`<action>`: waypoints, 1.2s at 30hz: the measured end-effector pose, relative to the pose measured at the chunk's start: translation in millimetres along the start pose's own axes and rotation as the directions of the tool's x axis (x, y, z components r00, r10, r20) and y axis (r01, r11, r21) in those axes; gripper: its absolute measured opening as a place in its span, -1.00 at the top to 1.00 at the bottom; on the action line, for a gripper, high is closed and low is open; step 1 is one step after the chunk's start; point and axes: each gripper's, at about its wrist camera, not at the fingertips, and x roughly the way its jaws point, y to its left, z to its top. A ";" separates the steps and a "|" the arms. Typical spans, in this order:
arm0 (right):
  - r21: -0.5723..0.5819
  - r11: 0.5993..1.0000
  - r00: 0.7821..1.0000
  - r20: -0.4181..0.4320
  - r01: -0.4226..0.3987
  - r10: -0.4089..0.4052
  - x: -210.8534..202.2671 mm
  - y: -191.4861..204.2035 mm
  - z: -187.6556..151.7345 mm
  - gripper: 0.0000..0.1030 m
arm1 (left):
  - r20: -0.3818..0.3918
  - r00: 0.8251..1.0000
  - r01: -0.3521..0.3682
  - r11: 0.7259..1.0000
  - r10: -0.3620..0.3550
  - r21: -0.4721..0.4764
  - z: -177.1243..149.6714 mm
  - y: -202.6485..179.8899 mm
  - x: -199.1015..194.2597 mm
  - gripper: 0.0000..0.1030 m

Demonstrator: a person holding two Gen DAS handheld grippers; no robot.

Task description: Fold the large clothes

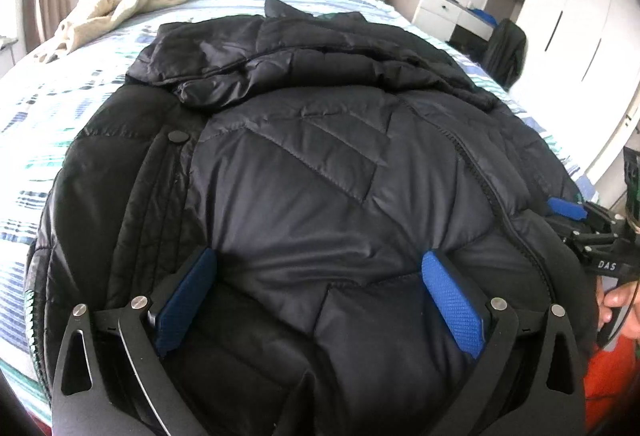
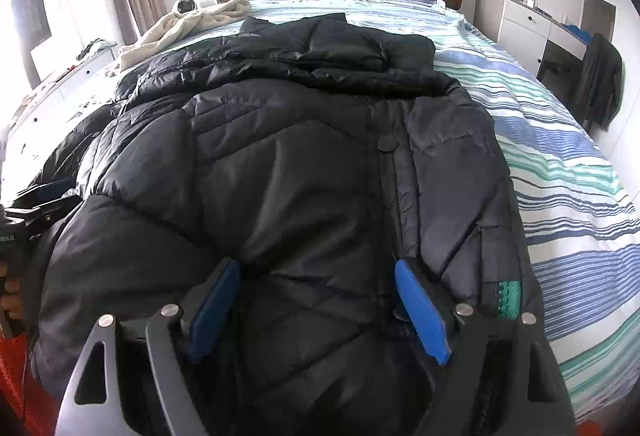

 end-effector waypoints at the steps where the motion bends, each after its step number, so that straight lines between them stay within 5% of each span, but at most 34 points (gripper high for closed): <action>1: 0.000 1.000 1.000 -0.011 0.005 -0.005 -1.6 0.5 1.8 -0.59 | -0.007 1.000 -0.008 1.000 0.008 -0.004 0.6 -0.8 -1.3 -0.97; 8: 0.024 1.000 0.996 0.086 0.009 -0.011 -66.6 1.5 -0.7 -0.59 | 0.007 1.000 0.031 0.994 -0.030 -0.109 -7.4 6.2 -60.3 -0.96; 12: -0.005 0.998 0.992 0.114 0.055 -0.054 -92.9 -0.3 -9.0 -0.59 | 0.017 1.000 -0.010 0.992 0.013 -0.128 -13.9 19.1 -88.9 -0.96; 20: 0.041 0.997 0.994 0.081 0.063 -0.067 -92.5 -3.2 -17.7 -0.59 | -0.014 0.983 -0.181 0.979 0.180 -0.099 -17.0 38.5 -109.0 -0.96; 32: 0.012 1.000 0.991 0.131 0.029 -0.030 -113.9 4.0 -6.8 -0.59 | 0.028 0.981 -0.186 0.978 0.189 -0.091 -1.2 42.4 -125.3 -0.96; 36: -0.051 0.995 0.988 0.135 0.082 -0.074 -133.1 -16.8 -5.9 -0.59 | 0.010 0.978 -0.205 0.975 0.206 -0.084 -2.2 53.5 -132.5 -0.96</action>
